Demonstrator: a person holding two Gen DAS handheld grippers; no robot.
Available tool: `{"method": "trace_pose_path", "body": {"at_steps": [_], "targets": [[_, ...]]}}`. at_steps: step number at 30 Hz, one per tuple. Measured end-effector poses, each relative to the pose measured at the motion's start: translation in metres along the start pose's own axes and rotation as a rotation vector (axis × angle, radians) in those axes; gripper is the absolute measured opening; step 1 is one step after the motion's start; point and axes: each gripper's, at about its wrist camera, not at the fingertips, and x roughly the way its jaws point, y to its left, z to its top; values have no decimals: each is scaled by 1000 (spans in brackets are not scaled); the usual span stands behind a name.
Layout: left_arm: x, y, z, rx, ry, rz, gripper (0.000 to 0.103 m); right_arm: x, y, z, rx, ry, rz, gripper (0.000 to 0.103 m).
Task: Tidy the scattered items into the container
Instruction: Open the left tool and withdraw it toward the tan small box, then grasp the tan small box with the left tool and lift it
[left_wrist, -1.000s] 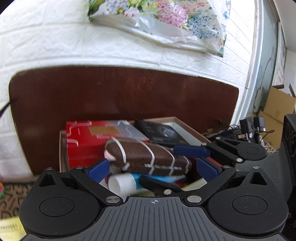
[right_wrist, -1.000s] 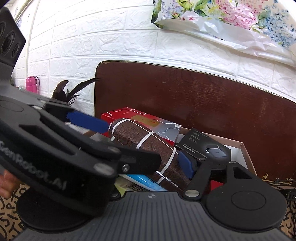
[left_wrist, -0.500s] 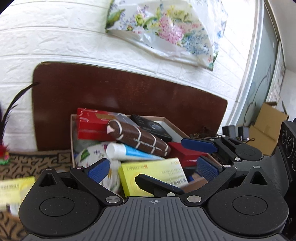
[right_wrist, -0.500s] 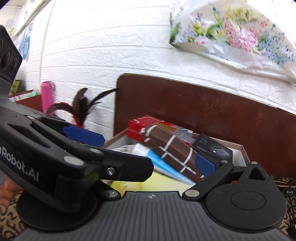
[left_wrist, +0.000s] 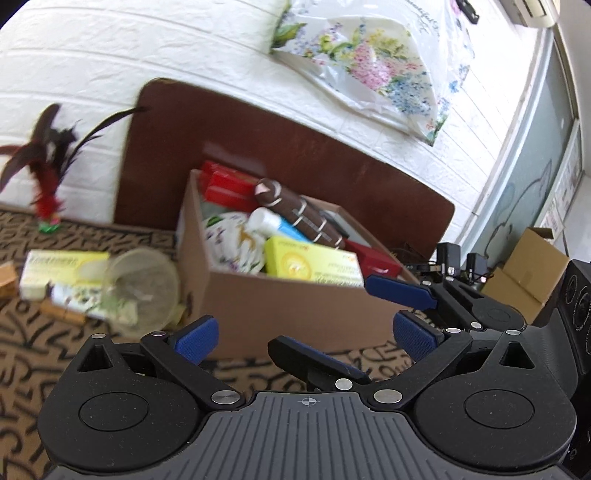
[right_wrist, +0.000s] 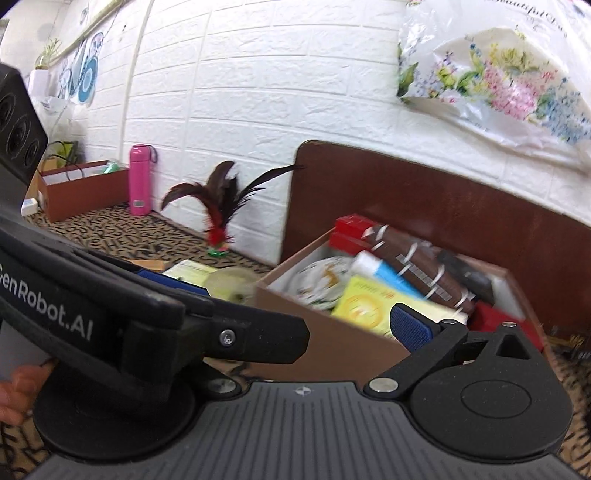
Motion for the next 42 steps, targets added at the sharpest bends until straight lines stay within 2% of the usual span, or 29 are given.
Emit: {"method": "trace_pose_path", "body": {"at_steps": [10, 23, 32, 42], "targets": [[-45, 52, -33, -125, -4, 104, 103, 16, 59, -13, 43, 73, 128, 102], [-90, 130, -40, -229, -80, 235, 103, 63, 138, 1, -18, 105, 230, 102], [-86, 182, -34, -298, -99, 290, 103, 110, 162, 11, -36, 132, 286, 102], [-63, 241, -9, -328, -117, 330, 103, 175, 177, 27, -40, 143, 315, 101]]}}
